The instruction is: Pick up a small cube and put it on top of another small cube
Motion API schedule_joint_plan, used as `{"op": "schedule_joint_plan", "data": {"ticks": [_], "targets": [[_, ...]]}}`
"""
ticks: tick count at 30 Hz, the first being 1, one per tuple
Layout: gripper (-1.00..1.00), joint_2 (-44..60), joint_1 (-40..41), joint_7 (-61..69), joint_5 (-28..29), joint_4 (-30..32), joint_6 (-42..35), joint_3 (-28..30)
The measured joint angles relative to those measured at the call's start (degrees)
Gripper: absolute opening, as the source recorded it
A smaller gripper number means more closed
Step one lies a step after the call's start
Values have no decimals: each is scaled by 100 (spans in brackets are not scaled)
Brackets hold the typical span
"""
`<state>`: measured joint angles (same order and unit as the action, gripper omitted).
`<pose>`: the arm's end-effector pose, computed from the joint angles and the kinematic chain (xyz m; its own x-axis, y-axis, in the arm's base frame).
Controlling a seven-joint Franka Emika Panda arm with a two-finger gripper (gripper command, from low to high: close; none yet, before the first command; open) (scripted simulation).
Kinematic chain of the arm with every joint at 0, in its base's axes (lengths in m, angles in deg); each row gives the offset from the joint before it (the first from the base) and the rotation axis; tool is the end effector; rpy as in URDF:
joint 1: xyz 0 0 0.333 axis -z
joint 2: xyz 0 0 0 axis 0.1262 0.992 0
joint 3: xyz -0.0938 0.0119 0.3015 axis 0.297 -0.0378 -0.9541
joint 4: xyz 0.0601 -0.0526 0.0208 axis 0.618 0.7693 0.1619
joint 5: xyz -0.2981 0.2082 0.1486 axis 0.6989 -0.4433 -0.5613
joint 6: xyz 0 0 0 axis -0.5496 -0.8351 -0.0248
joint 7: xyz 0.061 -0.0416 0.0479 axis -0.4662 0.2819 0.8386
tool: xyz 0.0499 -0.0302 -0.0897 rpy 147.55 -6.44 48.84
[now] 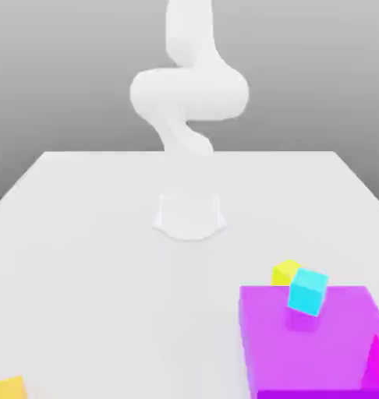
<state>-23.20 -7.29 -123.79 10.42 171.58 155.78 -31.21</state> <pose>0.3786 -0.0139 0.6868 0.5253 -0.6943 0.4920 -0.5175 -0.7196 -0.4630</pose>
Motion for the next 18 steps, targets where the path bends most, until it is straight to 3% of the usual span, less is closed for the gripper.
{"op": "schedule_joint_plan", "data": {"ticks": [10,18], "targets": [[0,2091,-16,1323,75,-303,465,749],[0,3769,175,2694,-334,-541,830,1252]]}}
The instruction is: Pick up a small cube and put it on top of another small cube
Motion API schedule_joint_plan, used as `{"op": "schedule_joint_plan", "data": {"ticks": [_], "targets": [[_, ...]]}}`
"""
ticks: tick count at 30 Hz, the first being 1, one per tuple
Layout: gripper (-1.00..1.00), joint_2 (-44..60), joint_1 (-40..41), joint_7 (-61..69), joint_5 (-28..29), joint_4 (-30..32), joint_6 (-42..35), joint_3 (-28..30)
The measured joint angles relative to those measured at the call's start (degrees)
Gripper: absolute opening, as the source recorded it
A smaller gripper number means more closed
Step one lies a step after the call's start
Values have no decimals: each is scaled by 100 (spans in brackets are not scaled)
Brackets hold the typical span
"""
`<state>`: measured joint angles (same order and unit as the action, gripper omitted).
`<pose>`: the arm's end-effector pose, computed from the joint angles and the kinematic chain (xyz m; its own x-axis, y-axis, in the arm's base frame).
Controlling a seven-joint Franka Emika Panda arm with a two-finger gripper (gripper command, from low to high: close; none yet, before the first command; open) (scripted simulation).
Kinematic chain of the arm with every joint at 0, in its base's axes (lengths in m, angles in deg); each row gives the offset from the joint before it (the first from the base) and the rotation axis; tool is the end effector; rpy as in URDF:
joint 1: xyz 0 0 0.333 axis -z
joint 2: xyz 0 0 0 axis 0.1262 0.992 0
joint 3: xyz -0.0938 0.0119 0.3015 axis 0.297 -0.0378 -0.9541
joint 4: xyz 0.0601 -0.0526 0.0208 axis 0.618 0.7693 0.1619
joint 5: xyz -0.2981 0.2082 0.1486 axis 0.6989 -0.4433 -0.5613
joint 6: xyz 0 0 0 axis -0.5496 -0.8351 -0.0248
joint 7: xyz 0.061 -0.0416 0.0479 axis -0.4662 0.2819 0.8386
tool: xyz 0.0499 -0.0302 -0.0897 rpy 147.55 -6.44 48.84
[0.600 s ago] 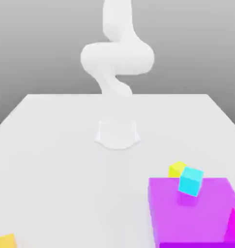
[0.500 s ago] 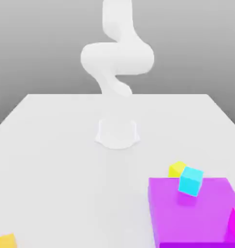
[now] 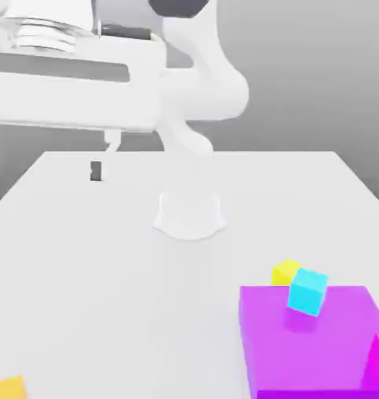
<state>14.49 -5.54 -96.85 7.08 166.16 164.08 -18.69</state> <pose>0.5306 -0.1511 0.4405 0.7855 -0.5470 0.2895 -0.5325 -0.8357 -0.1344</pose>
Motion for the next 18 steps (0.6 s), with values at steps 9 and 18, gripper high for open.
{"op": "schedule_joint_plan", "data": {"ticks": [9,18], "targets": [[0,1917,670,1642,-615,-278,383,-12],[-100,3751,1353,2619,-1026,-623,1180,-387]]}}
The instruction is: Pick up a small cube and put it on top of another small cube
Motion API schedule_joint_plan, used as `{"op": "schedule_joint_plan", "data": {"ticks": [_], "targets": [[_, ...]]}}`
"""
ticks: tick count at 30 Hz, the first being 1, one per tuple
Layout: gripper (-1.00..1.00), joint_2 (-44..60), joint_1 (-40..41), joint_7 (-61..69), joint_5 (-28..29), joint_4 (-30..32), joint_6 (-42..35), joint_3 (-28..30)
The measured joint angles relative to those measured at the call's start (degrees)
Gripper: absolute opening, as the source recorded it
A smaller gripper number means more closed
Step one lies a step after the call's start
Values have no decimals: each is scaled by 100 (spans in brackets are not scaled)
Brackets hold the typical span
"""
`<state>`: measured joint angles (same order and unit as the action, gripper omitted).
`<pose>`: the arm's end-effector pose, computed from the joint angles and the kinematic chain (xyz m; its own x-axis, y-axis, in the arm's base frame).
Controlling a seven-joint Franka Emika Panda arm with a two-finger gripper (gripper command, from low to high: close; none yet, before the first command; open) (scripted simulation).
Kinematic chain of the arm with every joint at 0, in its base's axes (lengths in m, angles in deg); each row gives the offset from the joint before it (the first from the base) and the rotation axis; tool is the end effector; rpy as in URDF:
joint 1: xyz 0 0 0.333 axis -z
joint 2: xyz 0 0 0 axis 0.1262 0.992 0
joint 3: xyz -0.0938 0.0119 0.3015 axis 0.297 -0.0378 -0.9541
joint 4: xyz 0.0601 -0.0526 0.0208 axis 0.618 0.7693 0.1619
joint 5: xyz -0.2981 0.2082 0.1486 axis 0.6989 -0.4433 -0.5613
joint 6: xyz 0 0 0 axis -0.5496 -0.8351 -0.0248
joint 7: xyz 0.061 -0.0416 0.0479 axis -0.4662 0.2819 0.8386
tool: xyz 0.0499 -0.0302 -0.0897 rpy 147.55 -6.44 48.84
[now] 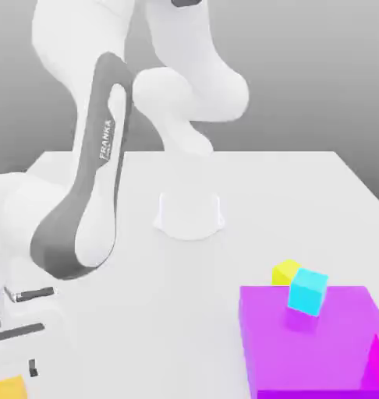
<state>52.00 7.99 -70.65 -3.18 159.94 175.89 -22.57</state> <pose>0.5179 -0.2558 0.1346 0.9067 -0.4218 0.0010 -0.4218 -0.9067 0.0002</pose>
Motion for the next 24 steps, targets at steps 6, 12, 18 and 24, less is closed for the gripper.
{"op": "schedule_joint_plan", "data": {"ticks": [6,12,18,24], "targets": [[-100,84,21,22,-28,-21,51,-26],[-100,-874,-321,-330,238,304,-573,140],[-100,-2039,-1391,-1588,475,1180,-812,-292],[-100,-3340,-2606,-3125,774,2188,-1062,-1072]]}}
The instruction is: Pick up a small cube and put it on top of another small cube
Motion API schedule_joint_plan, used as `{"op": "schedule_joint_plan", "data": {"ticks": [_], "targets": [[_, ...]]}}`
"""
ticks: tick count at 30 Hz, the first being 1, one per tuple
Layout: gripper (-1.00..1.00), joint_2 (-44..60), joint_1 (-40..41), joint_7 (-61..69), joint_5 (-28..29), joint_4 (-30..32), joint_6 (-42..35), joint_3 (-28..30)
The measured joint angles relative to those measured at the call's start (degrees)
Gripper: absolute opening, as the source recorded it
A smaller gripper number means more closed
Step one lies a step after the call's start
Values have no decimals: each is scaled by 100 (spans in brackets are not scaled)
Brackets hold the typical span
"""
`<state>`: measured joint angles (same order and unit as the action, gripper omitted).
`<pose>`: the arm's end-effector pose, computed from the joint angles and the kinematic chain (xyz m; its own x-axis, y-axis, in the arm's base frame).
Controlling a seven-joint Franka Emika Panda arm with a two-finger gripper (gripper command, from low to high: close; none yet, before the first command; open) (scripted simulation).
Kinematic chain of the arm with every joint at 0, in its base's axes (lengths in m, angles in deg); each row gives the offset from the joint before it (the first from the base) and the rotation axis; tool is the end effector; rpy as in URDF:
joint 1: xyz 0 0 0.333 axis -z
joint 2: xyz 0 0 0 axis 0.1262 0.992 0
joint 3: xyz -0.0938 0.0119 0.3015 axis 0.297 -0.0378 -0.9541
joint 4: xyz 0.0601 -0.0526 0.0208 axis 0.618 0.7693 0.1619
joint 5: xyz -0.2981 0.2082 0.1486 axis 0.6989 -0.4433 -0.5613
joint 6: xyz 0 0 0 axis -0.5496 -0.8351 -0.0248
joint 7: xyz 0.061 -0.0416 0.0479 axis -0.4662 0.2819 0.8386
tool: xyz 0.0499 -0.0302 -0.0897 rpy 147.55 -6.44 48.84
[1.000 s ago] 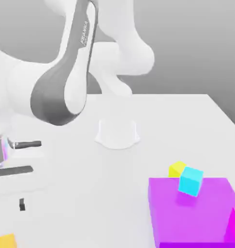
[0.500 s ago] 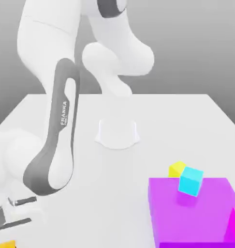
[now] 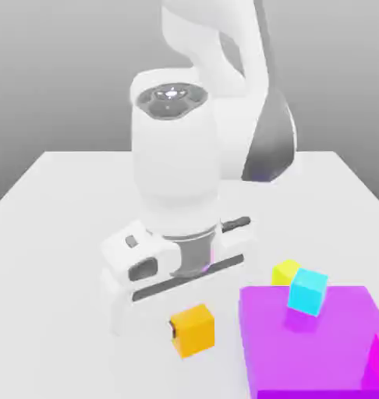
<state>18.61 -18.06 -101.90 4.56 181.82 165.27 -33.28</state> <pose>0.4672 0.0933 0.2859 0.9711 -0.2377 -0.0218 -0.2385 -0.9699 -0.0487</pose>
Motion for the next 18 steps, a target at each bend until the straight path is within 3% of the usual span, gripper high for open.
{"op": "schedule_joint_plan", "data": {"ticks": [6,10,11,18], "targets": [[-100,-1160,-849,-1420,183,976,-172,-730],[-100,-601,-897,-1685,356,1211,618,-837],[100,-452,-901,-1717,393,1244,799,-838],[100,-442,-913,-1736,412,1249,817,-828]]}}
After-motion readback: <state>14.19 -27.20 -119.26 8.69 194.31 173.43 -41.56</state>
